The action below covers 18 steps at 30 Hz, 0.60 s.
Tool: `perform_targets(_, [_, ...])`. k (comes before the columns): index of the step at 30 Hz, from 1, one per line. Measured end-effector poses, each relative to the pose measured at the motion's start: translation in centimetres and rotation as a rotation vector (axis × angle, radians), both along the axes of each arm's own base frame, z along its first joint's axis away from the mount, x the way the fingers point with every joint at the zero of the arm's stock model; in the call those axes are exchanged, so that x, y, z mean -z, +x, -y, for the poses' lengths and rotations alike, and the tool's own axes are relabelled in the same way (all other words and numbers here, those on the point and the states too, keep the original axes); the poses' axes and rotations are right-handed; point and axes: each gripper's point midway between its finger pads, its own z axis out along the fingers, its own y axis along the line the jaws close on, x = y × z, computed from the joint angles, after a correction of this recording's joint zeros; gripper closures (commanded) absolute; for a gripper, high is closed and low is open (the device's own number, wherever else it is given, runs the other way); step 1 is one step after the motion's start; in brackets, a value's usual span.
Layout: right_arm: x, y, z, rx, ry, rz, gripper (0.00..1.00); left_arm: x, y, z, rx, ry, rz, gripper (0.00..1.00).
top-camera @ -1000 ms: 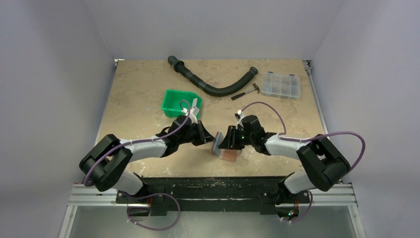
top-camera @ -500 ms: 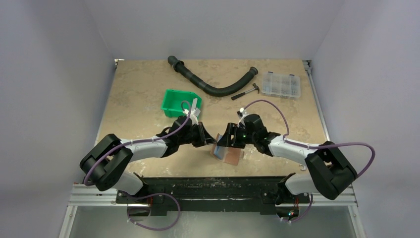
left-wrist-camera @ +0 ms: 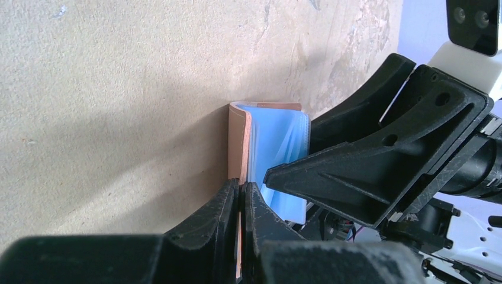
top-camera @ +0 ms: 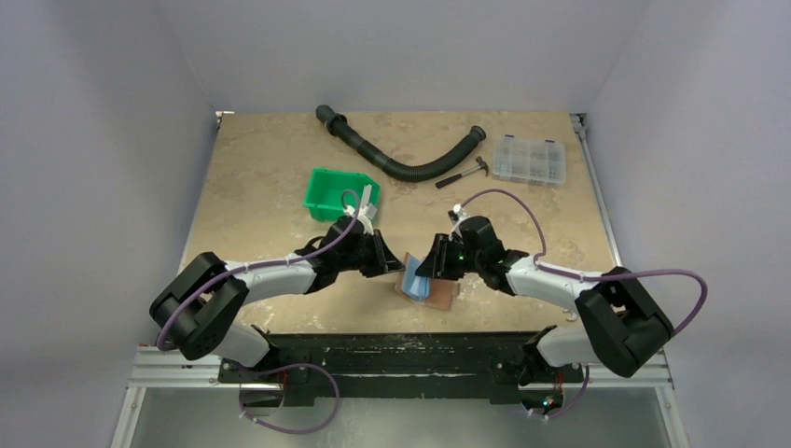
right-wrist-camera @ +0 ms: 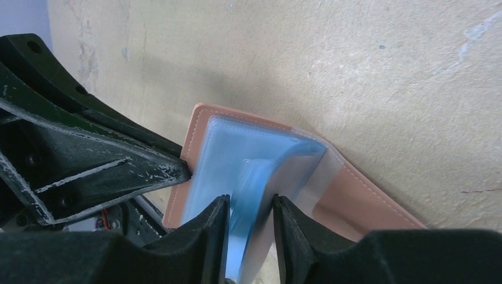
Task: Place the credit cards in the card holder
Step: Open the card holder at the center of the board.
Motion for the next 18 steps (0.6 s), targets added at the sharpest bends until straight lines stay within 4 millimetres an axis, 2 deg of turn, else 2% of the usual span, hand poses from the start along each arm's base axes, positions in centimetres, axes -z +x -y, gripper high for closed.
perform_targets(5, [0.4,0.1,0.7,0.017,-0.032,0.008,0.70,0.1,0.2,-0.2,-0.006,0.026,-0.002,1.00])
perform_targets(7, [0.6,0.3,1.0,0.029,-0.052,0.017,0.70,0.1,0.3,-0.3,-0.005,0.041,0.003,1.00])
perform_targets(11, [1.5,0.6,2.1,0.055,-0.122,0.030,0.46,-0.1,0.4,-0.5,-0.006,0.057,0.008,1.00])
perform_targets(14, [2.4,0.6,3.3,0.066,-0.193,0.038,0.39,-0.4,0.4,-0.5,-0.002,0.063,0.016,1.00])
perform_targets(18, [2.2,0.7,3.8,0.058,-0.231,0.053,0.33,-0.6,0.3,-0.3,0.010,0.059,0.017,1.00])
